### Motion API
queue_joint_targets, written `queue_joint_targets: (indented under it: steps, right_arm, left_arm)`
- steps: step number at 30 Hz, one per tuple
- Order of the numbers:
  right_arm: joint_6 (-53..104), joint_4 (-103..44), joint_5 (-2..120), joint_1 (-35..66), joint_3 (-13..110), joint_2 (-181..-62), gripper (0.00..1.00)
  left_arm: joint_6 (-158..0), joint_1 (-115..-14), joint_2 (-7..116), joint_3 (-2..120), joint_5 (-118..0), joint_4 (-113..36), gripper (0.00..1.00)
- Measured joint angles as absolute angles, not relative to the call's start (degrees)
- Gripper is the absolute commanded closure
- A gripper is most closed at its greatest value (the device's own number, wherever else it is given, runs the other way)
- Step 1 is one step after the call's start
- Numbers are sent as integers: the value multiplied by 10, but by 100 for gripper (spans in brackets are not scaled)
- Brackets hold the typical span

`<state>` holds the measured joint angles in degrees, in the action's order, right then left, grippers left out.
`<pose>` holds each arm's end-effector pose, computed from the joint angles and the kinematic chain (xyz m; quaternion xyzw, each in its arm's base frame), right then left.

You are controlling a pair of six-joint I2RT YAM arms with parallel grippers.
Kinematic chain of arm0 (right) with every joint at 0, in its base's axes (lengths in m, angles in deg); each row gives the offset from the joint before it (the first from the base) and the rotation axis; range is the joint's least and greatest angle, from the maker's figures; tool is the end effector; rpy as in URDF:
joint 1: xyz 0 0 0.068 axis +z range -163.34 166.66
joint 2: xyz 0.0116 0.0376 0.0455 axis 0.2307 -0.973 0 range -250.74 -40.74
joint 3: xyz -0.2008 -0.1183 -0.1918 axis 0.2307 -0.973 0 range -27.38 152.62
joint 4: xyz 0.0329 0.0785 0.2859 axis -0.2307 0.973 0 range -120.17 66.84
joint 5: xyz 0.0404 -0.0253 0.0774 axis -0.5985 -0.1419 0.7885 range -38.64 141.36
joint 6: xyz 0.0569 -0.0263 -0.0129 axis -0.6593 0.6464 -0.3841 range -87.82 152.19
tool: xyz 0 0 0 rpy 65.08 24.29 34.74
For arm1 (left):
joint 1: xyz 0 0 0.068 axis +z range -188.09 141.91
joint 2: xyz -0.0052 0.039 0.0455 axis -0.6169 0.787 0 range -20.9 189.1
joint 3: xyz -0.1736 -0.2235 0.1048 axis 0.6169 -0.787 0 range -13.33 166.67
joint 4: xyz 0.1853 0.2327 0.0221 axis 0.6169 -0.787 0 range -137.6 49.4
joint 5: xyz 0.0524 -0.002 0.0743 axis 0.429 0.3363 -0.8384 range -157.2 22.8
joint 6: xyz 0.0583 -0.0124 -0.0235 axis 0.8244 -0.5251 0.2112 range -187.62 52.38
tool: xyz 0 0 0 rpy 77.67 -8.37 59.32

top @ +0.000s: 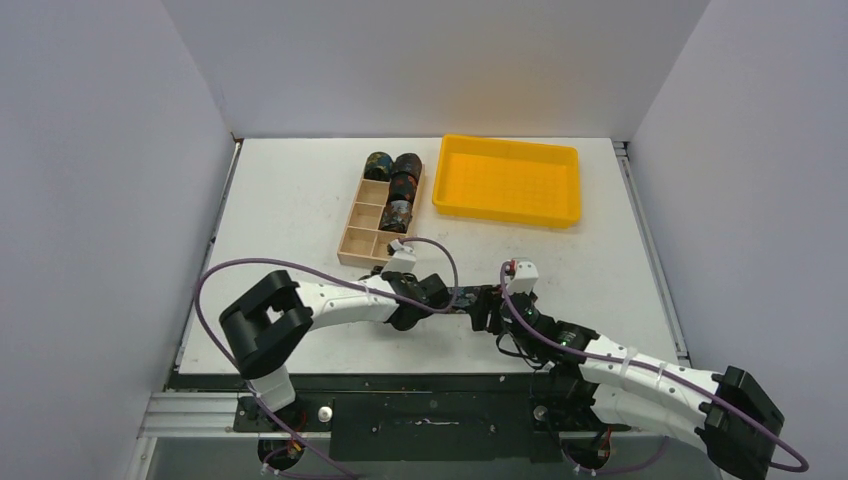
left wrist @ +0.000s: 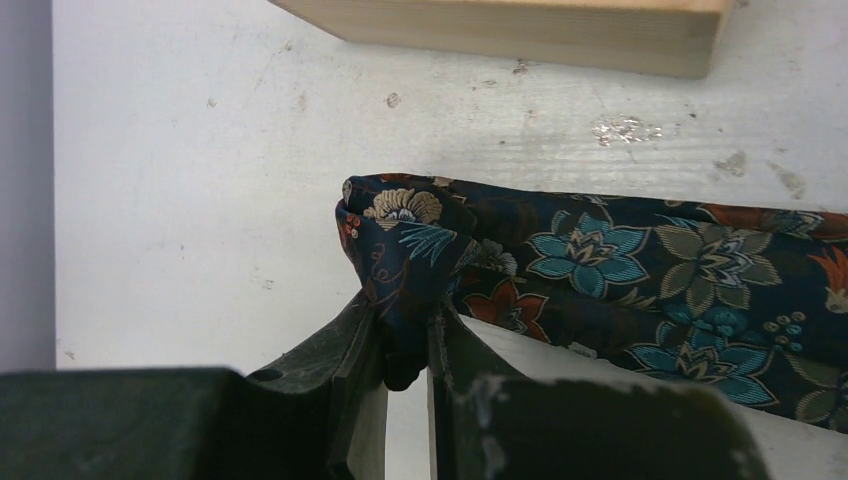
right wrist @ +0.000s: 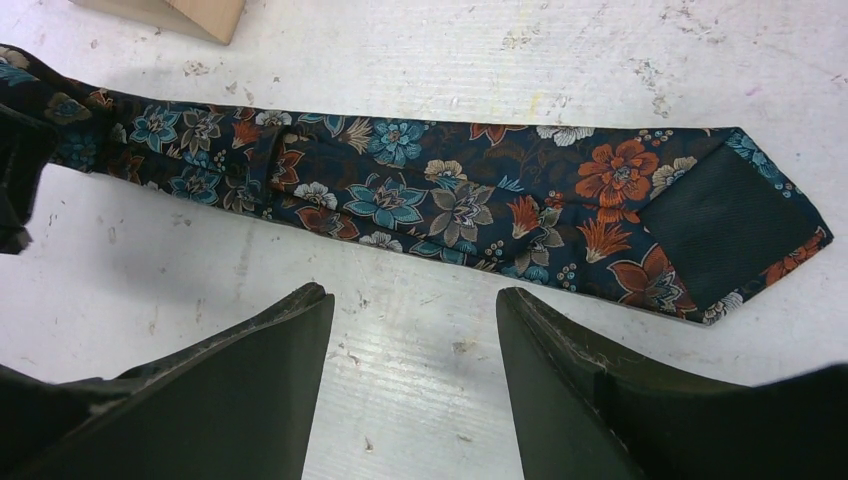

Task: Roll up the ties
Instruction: Roll the tie at the center of the board.

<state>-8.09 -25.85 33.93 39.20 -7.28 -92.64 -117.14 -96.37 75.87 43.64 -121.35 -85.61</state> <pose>0.1393 0.1573 0.1746 -0.0258 0.8835 0.2312 0.4067 0.2027 -0.2514 0.1670 0.0474 0.8884 0.2354 0.3912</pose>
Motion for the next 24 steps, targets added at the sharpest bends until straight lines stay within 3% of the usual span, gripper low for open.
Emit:
queue_joint_targets:
  steps: [2, 9, 16, 18, 20, 24]
  right_arm:
    - [-82, -253, 337, 392, -73, -919, 38]
    - [-82, -243, 331, 391, -73, -904, 38]
    - [-82, -227, 325, 391, -73, -887, 38]
    - [-82, -223, 324, 392, -73, -882, 37]
    - [-82, -219, 323, 391, -73, -877, 36]
    - [-82, -217, 323, 391, -73, -872, 34]
  left_arm:
    - [-1183, -979, 785, 455, -1227, -873, 100]
    - [-1195, -1012, 827, 485, -1226, -883, 59]
    - [-1192, -1019, 828, 485, -1178, -853, 38]
    - [-1192, -1019, 825, 485, -1168, -849, 25]
    - [-1191, -1019, 812, 483, -1157, -845, 1]
    - [-1189, -1019, 759, 471, -1131, -836, 4]
